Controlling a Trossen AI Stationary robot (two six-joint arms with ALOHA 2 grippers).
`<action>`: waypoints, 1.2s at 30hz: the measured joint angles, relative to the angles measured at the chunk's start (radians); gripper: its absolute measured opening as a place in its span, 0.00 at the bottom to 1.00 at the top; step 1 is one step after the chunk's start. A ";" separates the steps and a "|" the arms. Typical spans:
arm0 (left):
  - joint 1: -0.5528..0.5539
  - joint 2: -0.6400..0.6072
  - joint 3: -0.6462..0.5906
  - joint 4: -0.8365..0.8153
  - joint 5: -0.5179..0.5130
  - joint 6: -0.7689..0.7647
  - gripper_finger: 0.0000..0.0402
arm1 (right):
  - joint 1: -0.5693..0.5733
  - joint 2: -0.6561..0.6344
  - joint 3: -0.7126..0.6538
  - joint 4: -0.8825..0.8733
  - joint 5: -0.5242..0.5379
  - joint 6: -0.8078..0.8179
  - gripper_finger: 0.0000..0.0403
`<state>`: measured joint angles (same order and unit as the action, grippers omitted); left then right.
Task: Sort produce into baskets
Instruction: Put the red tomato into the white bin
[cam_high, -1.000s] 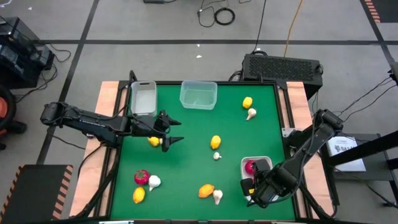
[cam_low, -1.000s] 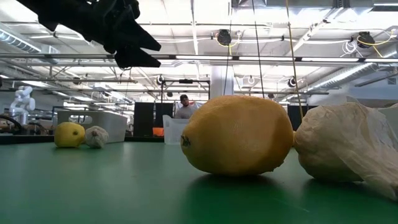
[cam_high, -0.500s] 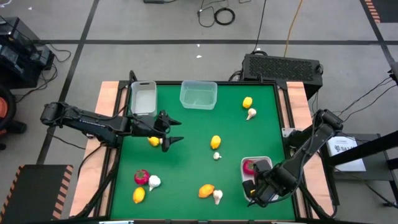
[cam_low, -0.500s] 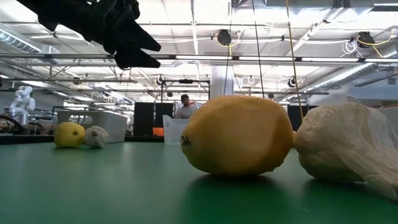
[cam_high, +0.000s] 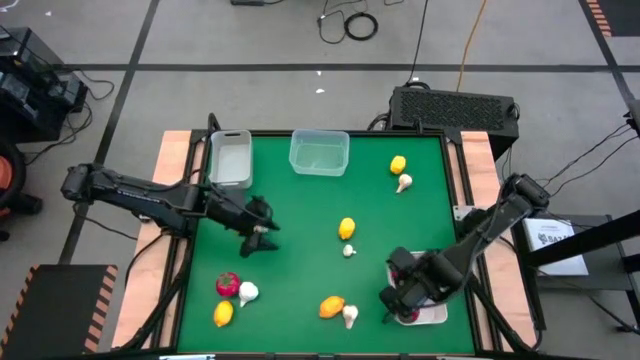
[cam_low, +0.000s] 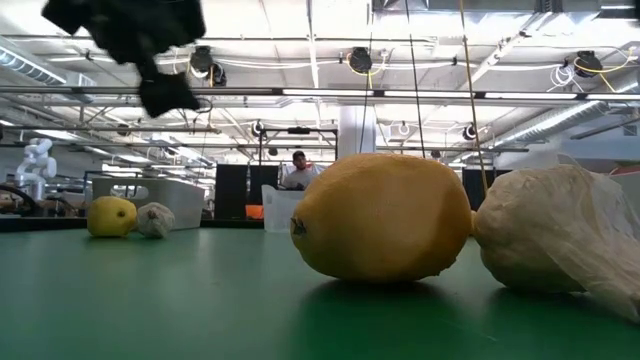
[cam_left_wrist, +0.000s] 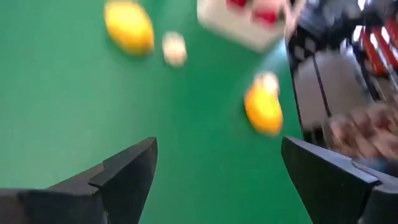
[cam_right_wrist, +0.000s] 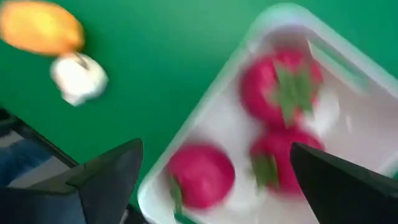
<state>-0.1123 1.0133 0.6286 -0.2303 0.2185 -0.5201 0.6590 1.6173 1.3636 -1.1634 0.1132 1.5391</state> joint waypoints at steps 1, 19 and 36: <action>-0.013 -0.003 0.015 -0.056 0.016 -0.018 0.87 | -0.018 0.000 0.000 0.022 0.022 -0.054 0.98; -0.415 -0.106 0.114 -0.856 -0.154 -0.478 0.87 | -0.415 0.024 0.000 0.742 0.087 -1.123 0.98; -0.679 -0.094 0.113 -0.708 -0.193 -0.513 0.87 | -0.535 0.548 0.333 1.284 -0.200 -1.292 0.98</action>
<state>-0.7915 0.9192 0.7418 -0.9379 0.0254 -1.0335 0.1237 2.1655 1.6966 0.1207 -0.0867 0.2473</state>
